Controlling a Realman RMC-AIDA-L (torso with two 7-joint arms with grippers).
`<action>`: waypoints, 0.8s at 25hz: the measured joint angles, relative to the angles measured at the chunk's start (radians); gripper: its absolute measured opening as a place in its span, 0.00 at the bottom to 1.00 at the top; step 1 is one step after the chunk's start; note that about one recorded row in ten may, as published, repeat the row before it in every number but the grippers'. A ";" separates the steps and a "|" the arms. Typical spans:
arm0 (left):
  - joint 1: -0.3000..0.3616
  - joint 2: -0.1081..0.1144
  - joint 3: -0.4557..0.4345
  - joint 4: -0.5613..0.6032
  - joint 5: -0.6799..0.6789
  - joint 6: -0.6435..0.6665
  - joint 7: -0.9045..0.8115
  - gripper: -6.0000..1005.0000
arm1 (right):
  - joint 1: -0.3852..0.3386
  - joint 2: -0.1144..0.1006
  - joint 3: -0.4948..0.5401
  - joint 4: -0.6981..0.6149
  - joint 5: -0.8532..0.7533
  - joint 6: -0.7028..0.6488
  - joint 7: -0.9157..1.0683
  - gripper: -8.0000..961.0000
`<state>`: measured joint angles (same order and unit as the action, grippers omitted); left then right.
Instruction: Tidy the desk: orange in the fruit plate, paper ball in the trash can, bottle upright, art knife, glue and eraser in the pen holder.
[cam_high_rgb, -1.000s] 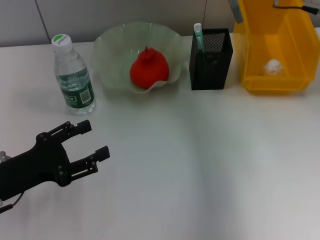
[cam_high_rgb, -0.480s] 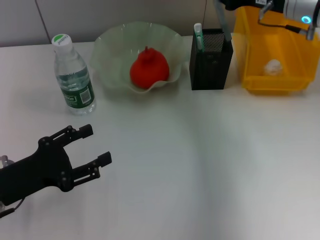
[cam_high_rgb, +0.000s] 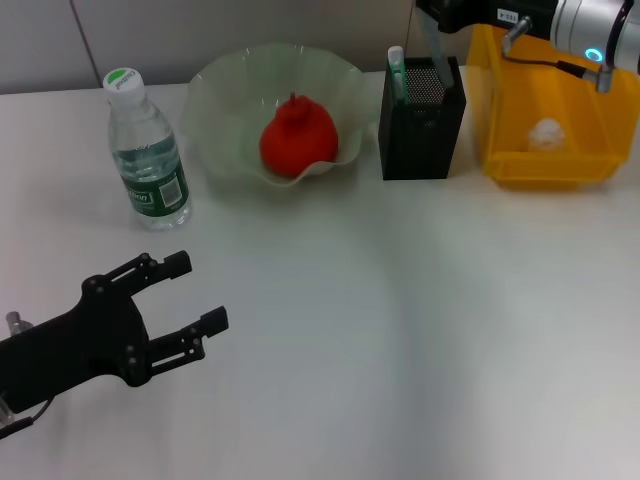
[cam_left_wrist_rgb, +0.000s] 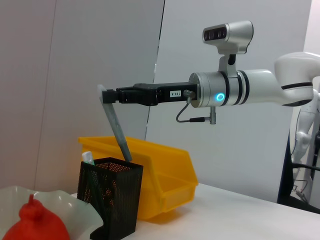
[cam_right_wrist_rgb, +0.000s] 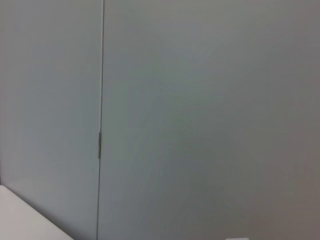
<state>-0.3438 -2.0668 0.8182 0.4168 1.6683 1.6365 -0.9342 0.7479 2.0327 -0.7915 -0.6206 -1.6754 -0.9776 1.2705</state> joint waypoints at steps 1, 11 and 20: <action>-0.001 0.000 0.000 0.000 0.000 0.000 0.000 0.81 | -0.005 0.004 0.000 0.002 0.010 0.001 -0.014 0.16; -0.003 -0.001 0.001 0.001 0.001 -0.002 0.005 0.81 | -0.007 0.011 0.012 0.039 0.024 0.011 -0.062 0.16; -0.002 -0.001 0.001 0.001 0.001 -0.005 0.012 0.81 | -0.009 0.010 0.012 0.062 0.040 0.027 -0.081 0.16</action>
<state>-0.3453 -2.0678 0.8191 0.4173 1.6691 1.6312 -0.9223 0.7387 2.0425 -0.7792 -0.5582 -1.6349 -0.9504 1.1894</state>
